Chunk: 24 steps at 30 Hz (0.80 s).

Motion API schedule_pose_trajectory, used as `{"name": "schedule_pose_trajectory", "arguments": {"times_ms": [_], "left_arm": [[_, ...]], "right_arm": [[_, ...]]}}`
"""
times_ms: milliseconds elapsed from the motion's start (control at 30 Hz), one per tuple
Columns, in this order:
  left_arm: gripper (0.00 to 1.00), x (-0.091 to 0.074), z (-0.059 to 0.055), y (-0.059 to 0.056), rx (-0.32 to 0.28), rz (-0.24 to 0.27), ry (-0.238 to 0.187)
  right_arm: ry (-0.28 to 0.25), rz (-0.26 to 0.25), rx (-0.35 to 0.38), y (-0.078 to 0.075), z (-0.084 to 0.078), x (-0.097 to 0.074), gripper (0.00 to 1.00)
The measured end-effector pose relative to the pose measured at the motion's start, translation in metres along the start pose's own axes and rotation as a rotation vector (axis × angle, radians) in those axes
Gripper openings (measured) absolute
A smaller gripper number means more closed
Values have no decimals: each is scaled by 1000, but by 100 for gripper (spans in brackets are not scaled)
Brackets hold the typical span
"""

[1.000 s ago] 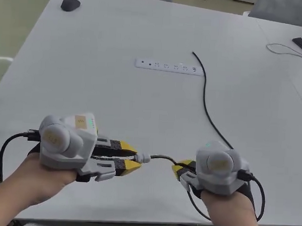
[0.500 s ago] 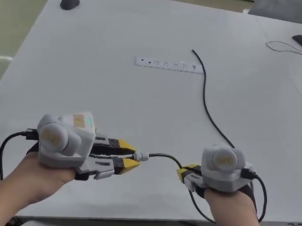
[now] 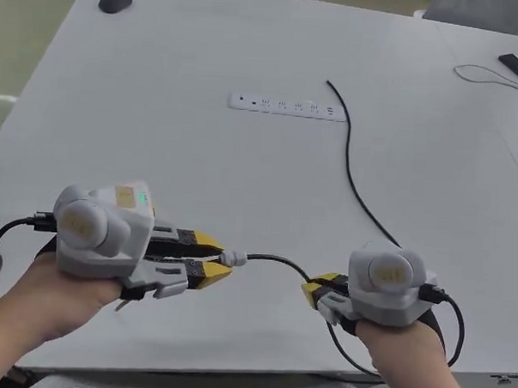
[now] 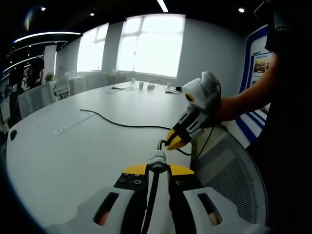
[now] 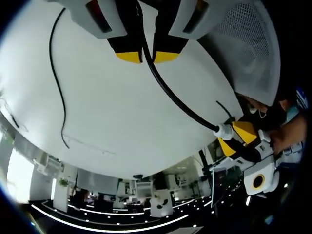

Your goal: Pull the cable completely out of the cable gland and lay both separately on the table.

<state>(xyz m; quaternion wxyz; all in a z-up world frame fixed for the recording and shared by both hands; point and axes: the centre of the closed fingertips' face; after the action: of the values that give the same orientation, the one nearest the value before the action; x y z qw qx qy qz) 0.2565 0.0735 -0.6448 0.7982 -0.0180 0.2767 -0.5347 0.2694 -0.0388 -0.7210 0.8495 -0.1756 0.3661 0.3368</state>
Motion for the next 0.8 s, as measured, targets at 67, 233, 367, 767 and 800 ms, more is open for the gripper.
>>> {"name": "schedule_pose_trajectory", "arguments": {"times_ms": [67,233,367,767,800], "left_arm": [[15,0,0,0,-1,1,-2],[15,2,-1,-2,5,-2,14],[15,1,-2,1,0,-2,13],[15,1,-2,0,5,-9,19],[15,1,-2,0,6,-10,21]], "right_arm": [[-15,-3,-19,0,4,-4,9],[-76,21,-98,8,23,-18,16],[-84,14,-328,19,42,-26,17],[-118,80,-562,52,81,-13,17],[-121,85,-572,54,82,-12,17]]}}
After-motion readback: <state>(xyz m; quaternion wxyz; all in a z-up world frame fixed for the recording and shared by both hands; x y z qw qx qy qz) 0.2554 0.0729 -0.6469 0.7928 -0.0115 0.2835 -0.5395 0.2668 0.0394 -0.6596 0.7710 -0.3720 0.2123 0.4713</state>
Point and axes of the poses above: the centre of the closed fingertips' face, and the gripper's own axes: x roughly forward along the fingers, y roughly to its left, z roughly out of its top, and after that the axes turned 11 degrees about -x, right-handed
